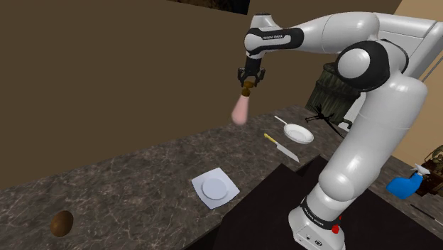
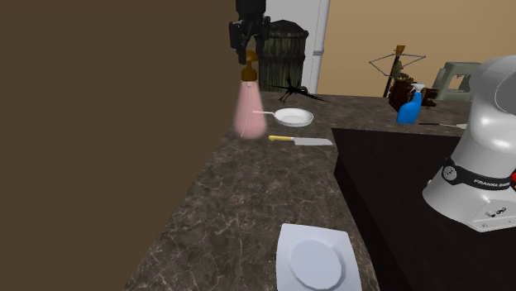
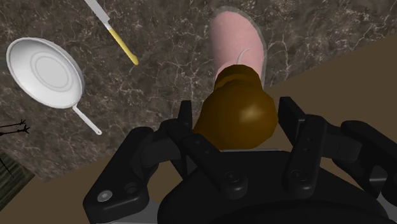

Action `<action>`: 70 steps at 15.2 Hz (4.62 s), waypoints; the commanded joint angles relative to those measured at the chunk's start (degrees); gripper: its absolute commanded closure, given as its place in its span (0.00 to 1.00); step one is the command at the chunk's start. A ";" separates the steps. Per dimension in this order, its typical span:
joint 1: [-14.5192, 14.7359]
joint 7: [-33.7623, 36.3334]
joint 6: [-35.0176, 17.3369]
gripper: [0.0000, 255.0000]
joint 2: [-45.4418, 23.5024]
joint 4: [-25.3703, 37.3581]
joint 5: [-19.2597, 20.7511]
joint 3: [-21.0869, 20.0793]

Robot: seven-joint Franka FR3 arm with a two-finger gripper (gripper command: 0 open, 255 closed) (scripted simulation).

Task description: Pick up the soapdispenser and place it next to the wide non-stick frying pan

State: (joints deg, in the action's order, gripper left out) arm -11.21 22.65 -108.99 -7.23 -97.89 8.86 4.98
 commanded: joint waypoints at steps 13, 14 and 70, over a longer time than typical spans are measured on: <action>0.06 -1.58 10.80 1.00 -0.42 11.33 -0.42 -0.04; 0.07 -1.70 11.61 1.00 -0.57 12.31 -0.45 -0.04; -28.34 -46.50 19.10 1.00 -8.56 31.94 -11.06 16.90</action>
State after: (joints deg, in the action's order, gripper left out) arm -39.81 -23.94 -88.78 -16.55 -64.19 -2.49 21.88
